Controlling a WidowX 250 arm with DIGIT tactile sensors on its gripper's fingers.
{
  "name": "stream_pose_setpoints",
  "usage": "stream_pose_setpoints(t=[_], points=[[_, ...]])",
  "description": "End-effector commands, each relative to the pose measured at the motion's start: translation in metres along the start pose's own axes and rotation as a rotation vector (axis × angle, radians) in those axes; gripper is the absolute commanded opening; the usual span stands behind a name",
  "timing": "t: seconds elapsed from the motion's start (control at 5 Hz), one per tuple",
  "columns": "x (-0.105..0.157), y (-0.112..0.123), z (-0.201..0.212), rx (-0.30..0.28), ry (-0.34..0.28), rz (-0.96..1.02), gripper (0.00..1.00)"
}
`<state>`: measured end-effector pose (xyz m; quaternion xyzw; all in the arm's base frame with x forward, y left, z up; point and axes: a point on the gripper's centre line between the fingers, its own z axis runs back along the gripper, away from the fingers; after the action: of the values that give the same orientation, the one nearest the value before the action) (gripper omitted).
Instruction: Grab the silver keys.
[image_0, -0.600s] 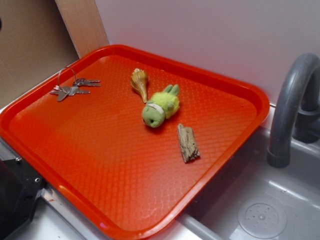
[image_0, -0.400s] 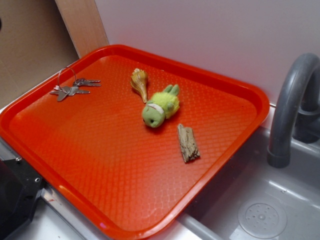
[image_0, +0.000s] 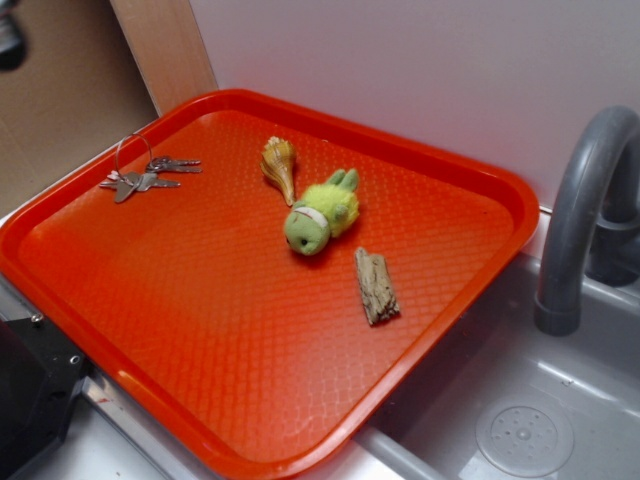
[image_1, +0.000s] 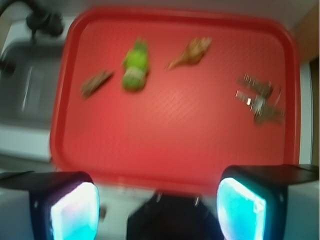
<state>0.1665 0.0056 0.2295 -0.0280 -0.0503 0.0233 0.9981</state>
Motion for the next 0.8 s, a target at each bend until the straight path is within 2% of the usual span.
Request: stream_pose_setpoints(t=[0.0, 0.4, 0.6], points=[[0.053, 0.059, -0.007, 0.046, -0.055, 0.061, 1.0], [0.067, 0.14, -0.026, 0.162, -0.049, 0.177, 1.0], [0.056, 0.171, -0.026, 0.216, -0.058, 0.26, 1.0]])
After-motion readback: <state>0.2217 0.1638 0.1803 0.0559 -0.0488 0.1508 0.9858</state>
